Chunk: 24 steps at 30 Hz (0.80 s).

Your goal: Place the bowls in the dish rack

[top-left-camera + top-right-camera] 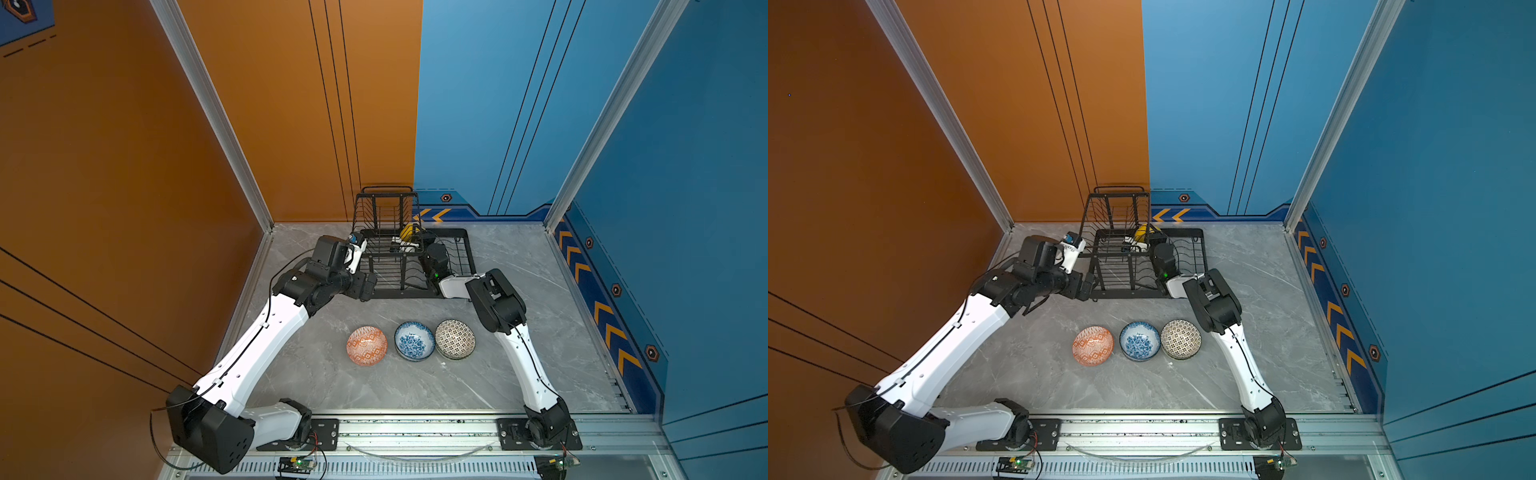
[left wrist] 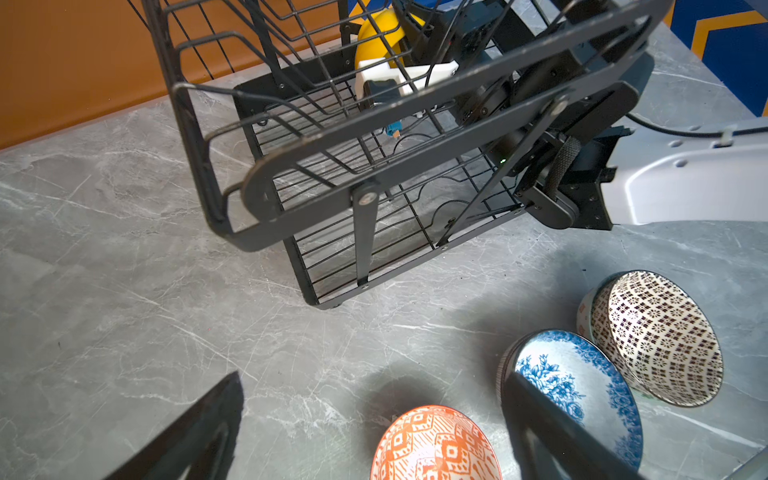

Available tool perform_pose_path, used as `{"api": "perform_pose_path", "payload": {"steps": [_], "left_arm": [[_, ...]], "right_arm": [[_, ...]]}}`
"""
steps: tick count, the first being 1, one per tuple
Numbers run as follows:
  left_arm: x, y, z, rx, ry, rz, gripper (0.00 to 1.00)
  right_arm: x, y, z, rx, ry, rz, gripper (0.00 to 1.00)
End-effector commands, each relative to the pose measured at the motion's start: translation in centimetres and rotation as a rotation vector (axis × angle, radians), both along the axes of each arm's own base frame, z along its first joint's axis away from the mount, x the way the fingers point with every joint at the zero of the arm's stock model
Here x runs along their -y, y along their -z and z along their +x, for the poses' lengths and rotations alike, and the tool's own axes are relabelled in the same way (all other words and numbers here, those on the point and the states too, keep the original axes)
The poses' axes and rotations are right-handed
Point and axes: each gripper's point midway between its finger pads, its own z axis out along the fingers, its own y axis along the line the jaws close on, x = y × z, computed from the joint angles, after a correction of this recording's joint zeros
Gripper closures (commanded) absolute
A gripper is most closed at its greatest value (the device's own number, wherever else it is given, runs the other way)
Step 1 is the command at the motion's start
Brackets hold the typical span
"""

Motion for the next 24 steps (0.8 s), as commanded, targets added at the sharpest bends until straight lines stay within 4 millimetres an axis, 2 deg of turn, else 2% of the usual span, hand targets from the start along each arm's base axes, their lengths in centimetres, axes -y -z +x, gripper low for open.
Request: {"api": "perform_pose_path", "payload": {"steps": [1, 7, 14, 24], "left_arm": [[0.5, -1.1, -0.4, 0.025, 0.033, -0.014, 0.02], [0.8, -1.0, -0.4, 0.020, 0.041, -0.011, 0.02], [0.7, -0.9, -0.6, 0.022, 0.044, -0.008, 0.02], [0.7, -0.6, -0.6, 0.018, 0.049, 0.001, 0.02]], "right_arm": [[1.4, -5.1, -0.2, 0.166, 0.049, 0.096, 1.00], [1.6, -4.9, 0.0, 0.157, 0.053, 0.085, 1.00], [0.9, -0.6, 0.5, 0.001, 0.027, -0.022, 1.00], [0.6, 2.1, 0.2, -0.151, 0.003, -0.077, 1.00]]}}
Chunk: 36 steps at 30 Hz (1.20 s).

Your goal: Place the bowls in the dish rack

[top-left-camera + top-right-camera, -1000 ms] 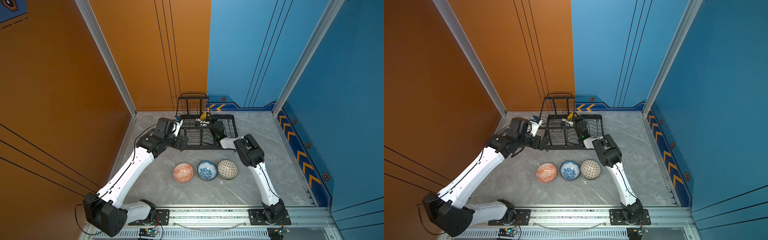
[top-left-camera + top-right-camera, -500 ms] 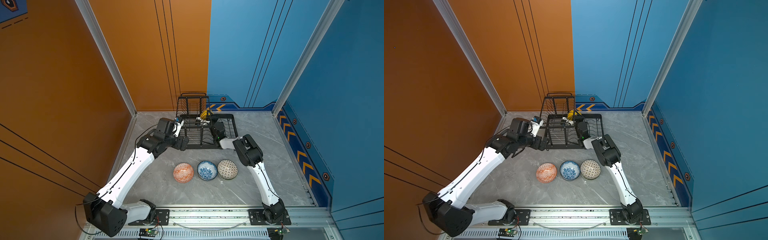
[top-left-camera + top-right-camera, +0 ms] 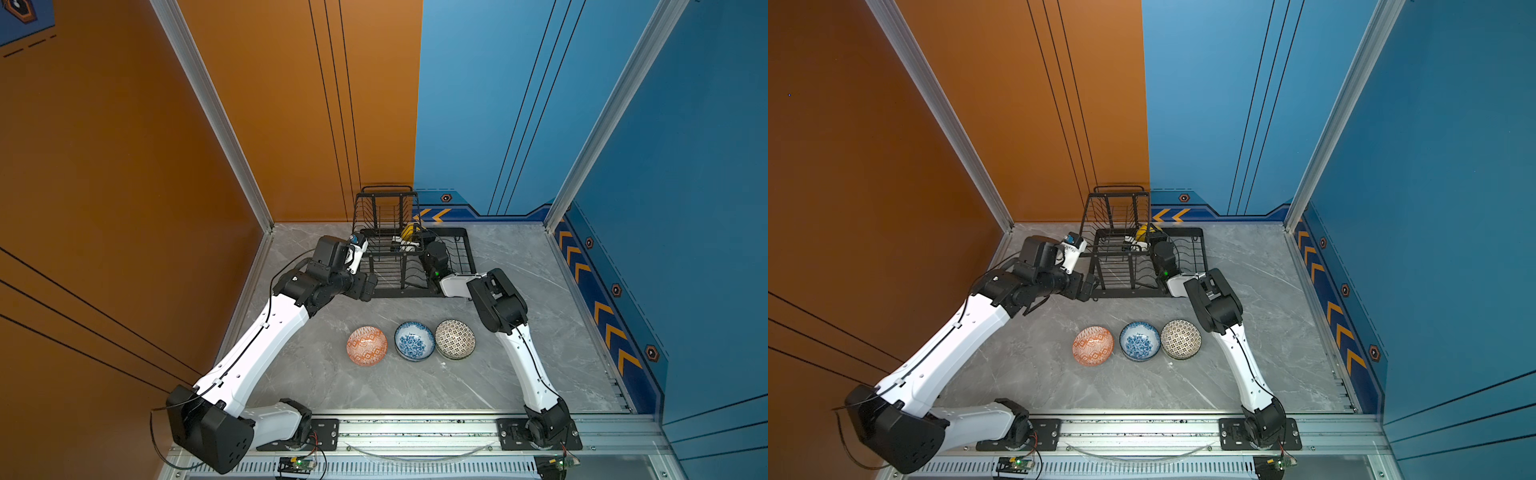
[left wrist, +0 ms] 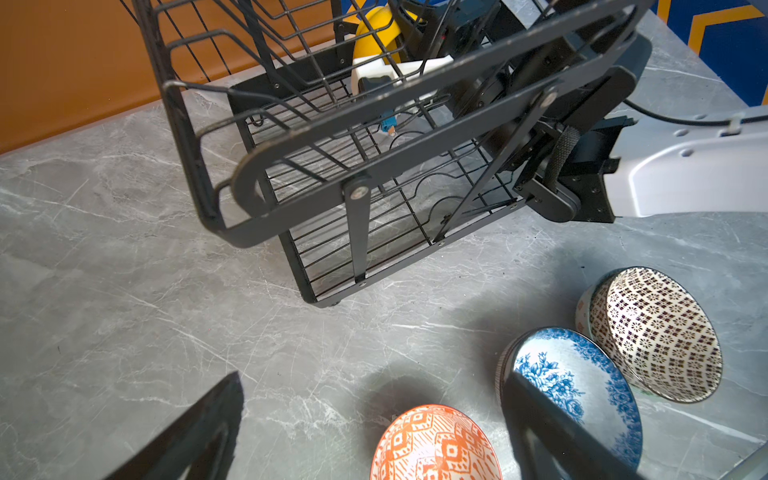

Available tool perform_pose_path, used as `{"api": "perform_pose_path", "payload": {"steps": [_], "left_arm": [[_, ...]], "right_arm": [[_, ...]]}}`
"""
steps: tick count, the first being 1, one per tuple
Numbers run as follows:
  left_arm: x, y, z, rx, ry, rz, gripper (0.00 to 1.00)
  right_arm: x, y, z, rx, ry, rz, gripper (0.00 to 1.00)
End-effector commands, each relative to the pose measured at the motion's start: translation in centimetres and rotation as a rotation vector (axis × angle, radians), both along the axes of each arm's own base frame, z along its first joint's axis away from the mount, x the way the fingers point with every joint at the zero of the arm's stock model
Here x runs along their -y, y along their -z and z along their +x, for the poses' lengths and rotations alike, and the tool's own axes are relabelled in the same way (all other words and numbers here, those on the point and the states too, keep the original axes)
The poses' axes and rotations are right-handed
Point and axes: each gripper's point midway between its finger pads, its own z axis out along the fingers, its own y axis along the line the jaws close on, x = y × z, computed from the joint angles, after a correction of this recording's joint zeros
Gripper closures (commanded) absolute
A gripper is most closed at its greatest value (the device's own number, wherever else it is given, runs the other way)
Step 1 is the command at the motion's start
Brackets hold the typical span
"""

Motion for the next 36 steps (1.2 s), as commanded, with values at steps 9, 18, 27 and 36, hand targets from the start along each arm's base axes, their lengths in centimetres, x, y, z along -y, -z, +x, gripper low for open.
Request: {"api": "perform_pose_path", "payload": {"steps": [9, 18, 27, 36], "left_arm": [[0.4, -0.3, -0.5, 0.010, 0.037, -0.001, 0.02], [0.3, -0.4, -0.6, 0.012, 0.038, -0.003, 0.02], [0.2, -0.6, -0.8, 0.018, 0.037, -0.004, 0.02], [-0.3, -0.7, -1.3, 0.028, 0.028, -0.005, 0.02]], "right_arm": [[0.1, 2.4, -0.9, -0.182, -0.016, -0.038, 1.00], [0.1, 2.8, -1.7, -0.249, 0.002, -0.050, 1.00], [0.4, 3.5, -2.4, -0.309, 0.061, -0.070, 1.00], [0.1, 3.9, -2.8, -0.248, 0.114, -0.089, 1.00]]}}
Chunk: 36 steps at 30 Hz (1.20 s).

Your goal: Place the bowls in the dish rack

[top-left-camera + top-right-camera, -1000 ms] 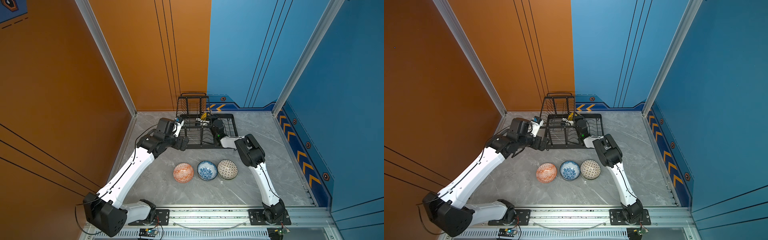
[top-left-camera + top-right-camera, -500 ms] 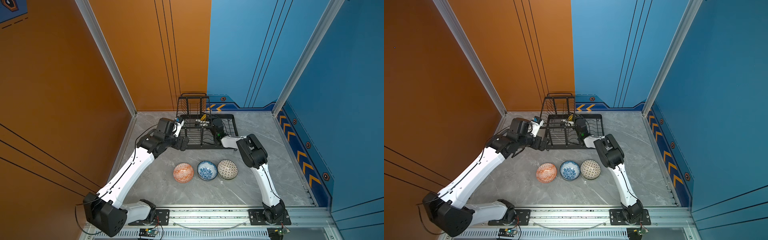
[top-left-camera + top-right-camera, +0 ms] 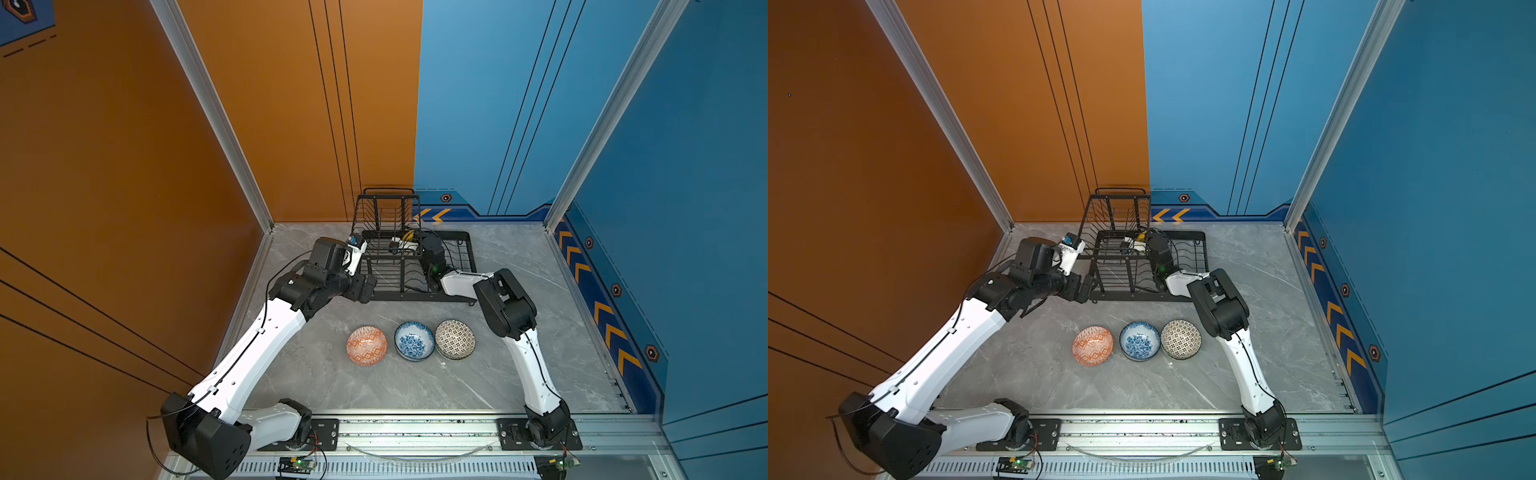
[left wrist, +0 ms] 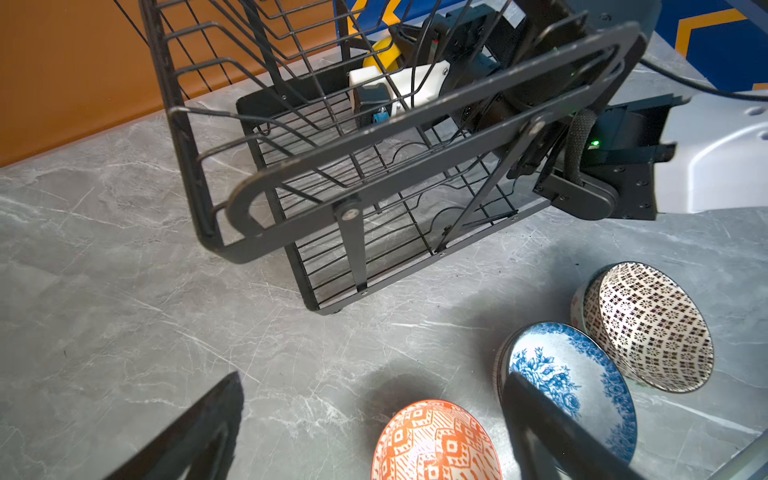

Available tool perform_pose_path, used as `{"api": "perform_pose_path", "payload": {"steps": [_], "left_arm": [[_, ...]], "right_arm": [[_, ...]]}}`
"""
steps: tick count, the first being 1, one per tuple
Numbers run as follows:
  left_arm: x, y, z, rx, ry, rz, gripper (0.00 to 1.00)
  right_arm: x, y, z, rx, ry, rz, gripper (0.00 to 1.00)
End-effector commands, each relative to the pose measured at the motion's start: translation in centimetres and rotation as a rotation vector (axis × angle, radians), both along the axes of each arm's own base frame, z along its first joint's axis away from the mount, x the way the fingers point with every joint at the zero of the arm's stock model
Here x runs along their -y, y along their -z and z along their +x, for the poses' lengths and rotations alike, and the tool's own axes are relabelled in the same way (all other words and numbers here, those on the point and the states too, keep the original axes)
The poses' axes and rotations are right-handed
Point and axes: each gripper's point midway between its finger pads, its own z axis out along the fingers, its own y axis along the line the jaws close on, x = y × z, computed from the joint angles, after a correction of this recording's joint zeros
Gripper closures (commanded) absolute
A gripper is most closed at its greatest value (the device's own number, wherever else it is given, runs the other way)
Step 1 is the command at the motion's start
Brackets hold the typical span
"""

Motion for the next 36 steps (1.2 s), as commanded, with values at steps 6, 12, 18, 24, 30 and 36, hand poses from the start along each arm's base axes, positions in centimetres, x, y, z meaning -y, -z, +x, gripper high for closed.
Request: {"api": "perform_pose_path", "payload": {"steps": [6, 12, 18, 24, 30, 36], "left_arm": [[-0.3, 0.1, -0.8, 0.004, 0.010, 0.001, 0.02], [-0.3, 0.1, -0.8, 0.003, 0.006, 0.002, 0.02], [-0.3, 0.3, -0.8, -0.002, 0.007, 0.003, 0.02], [-0.2, 0.4, -0.6, -0.006, 0.004, 0.003, 0.02], [-0.2, 0.5, -0.5, -0.009, 0.005, 0.005, 0.02], [-0.1, 0.5, -0.4, -0.012, 0.005, 0.003, 0.02]], "right_arm": [[-0.3, 3.1, -1.9, -0.039, 0.019, -0.039, 1.00], [-0.2, 3.3, -2.2, -0.029, 0.010, -0.018, 1.00], [0.1, 3.7, -2.2, -0.037, 0.024, -0.016, 1.00], [0.4, 3.1, -1.9, -0.040, 0.040, 0.000, 0.91], [0.7, 2.1, -1.7, -0.034, 0.048, 0.020, 0.82], [1.0, 1.3, -1.6, -0.023, 0.056, 0.034, 0.76]]}}
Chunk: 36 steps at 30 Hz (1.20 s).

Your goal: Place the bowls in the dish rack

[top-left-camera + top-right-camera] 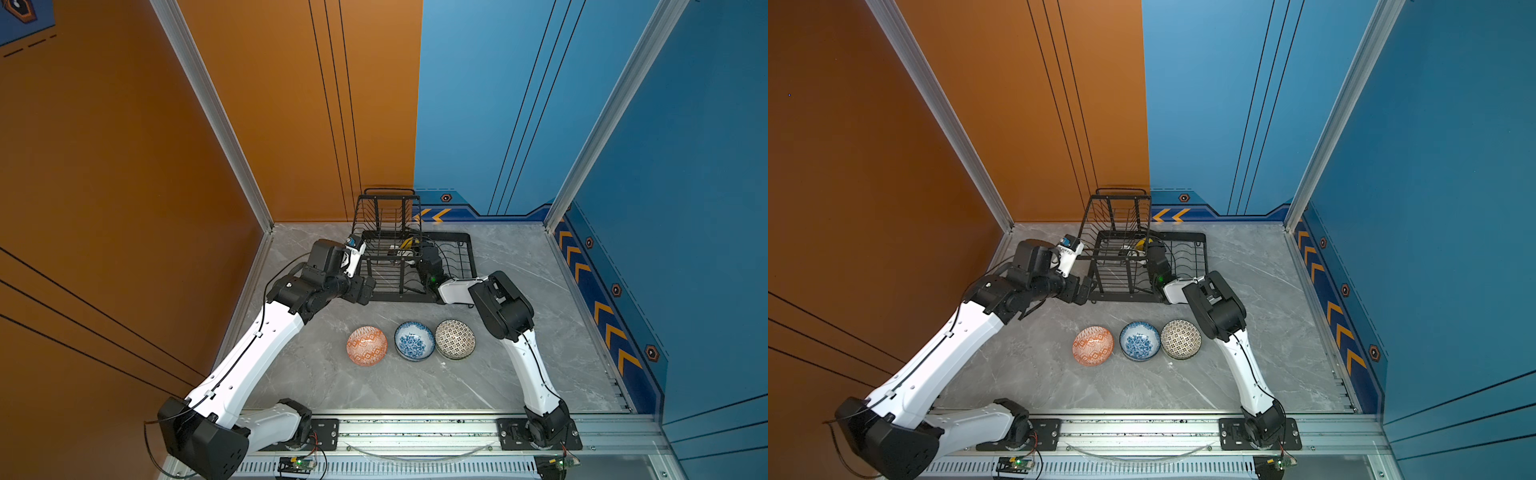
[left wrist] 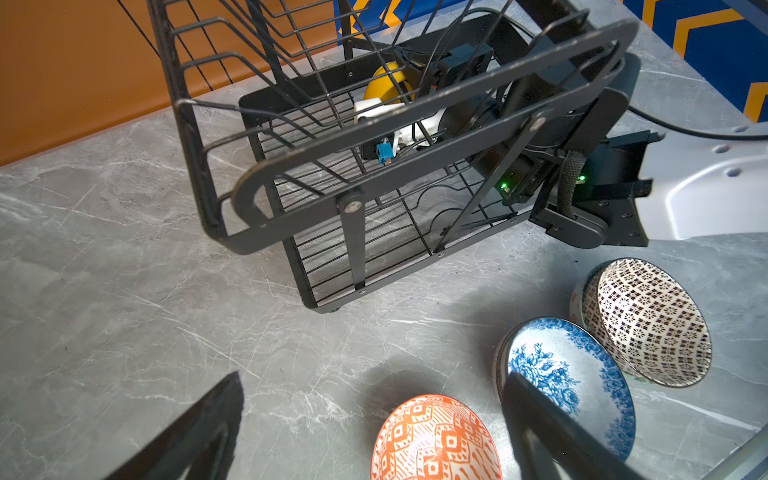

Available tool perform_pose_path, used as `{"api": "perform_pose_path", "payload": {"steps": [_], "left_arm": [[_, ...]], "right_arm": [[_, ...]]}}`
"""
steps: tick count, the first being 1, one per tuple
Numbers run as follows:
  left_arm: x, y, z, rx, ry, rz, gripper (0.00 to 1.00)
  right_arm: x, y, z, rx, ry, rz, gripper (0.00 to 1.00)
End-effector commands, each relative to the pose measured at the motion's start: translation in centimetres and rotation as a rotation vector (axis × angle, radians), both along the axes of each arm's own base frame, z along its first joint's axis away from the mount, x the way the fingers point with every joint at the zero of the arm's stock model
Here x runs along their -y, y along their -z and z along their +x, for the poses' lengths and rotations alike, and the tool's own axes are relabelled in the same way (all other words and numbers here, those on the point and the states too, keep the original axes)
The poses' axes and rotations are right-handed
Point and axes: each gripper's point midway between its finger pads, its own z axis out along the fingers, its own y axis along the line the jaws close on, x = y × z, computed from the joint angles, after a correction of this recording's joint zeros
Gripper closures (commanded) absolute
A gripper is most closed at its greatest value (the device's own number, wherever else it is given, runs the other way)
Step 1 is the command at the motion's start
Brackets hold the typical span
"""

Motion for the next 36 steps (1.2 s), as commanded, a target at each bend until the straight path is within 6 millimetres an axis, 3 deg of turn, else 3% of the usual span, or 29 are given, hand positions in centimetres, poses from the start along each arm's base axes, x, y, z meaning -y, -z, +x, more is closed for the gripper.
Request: {"api": "perform_pose_path", "payload": {"steps": [1, 5, 9, 11, 22, 36], "left_arm": [[0.0, 0.4, -0.1, -0.012, 0.004, 0.004, 0.02], [0.0, 0.5, -0.1, -0.013, 0.004, 0.005, 0.02], [0.0, 0.4, -0.1, -0.011, 0.003, 0.005, 0.02], [0.0, 0.4, -0.2, -0.011, 0.004, 0.005, 0.02], [-0.2, 0.5, -0.2, -0.010, 0.000, 0.006, 0.02], [-1.0, 0.1, -0.2, 0.003, -0.026, 0.004, 0.02]], "right_arm": [[1.2, -0.7, 0.1, -0.016, 0.040, 0.017, 0.75], [1.4, -1.5, 0.1, -0.006, 0.044, 0.028, 0.61], [1.6, -2.5, 0.1, 0.008, 0.049, 0.044, 0.14], [1.8, -2.9, 0.1, 0.014, 0.054, 0.049, 0.01], [3.3, -4.2, -0.9, 0.022, 0.075, 0.062, 0.00], [5.8, -5.1, -4.1, -0.019, 0.092, 0.128, 0.00]]}}
